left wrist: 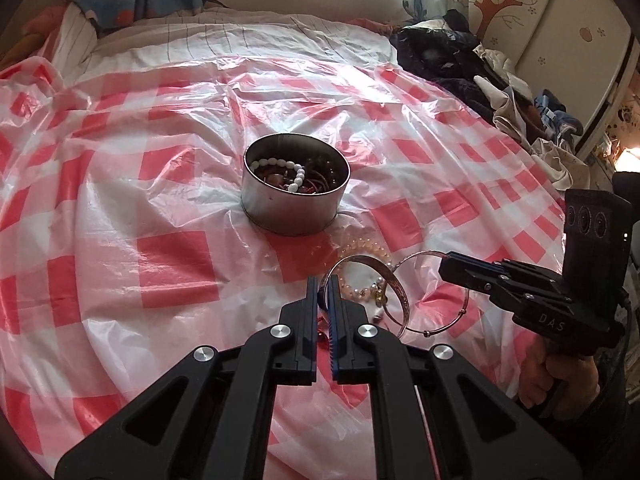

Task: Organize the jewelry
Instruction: 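Lower both silver bangles into the silver tin and open both grippers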

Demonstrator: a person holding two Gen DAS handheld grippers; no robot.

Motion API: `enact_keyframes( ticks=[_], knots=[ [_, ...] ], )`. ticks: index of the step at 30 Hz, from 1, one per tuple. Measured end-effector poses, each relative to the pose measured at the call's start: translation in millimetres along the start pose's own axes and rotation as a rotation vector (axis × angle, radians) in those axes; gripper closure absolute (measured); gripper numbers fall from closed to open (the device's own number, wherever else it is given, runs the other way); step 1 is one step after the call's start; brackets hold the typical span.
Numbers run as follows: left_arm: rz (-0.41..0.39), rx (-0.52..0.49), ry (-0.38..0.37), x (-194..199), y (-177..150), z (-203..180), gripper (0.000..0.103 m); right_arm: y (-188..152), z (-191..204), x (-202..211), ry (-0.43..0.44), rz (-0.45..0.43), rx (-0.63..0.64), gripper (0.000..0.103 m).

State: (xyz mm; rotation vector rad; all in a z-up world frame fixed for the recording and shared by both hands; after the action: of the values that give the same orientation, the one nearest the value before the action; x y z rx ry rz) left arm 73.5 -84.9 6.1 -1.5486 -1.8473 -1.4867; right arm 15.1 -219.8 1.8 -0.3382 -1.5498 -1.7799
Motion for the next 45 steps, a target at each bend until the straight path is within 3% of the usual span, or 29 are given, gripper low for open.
enact_keyframes(
  ticks=[10, 17, 36, 38, 40, 45],
  knots=[
    [-0.085, 0.109, -0.019, 5, 31, 7, 0.099, 41, -10, 7, -0.120, -0.066, 0.053, 0.095],
    [-0.154, 0.201, 0.015, 7, 60, 27, 0.099, 69, -14, -3, -0.132, -0.085, 0.067, 0.095],
    [-0.127, 0.197, 0.042, -44, 105, 22, 0.099, 113, -22, -45, -0.125, -0.083, 0.092, 0.095],
    [-0.098, 0.170, 0.070, -56, 106, 20, 0.098, 114, -23, -61, -0.128, -0.042, 0.107, 0.094],
    [-0.074, 0.160, 0.100, -64, 104, 21, 0.098, 106, -26, -88, -0.116, 0.053, 0.111, 0.093],
    [-0.078, 0.176, 0.130, -57, 99, 31, 0.097, 100, -34, -89, -0.127, 0.059, 0.087, 0.093]
  ],
)
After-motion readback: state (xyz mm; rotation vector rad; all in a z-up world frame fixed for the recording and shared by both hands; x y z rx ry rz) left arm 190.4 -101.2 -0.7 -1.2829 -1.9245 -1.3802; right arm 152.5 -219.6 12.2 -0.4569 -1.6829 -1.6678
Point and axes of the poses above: each gripper's, at about its wrist camera, not at the fingertips, and x roughly against the way its jaws point, z to its left, y to its top, the point moved 7 cm from there along -x, roughly the way its jaws point, and after that the axes turned 15 degrees about x, right-handed, at the moved point
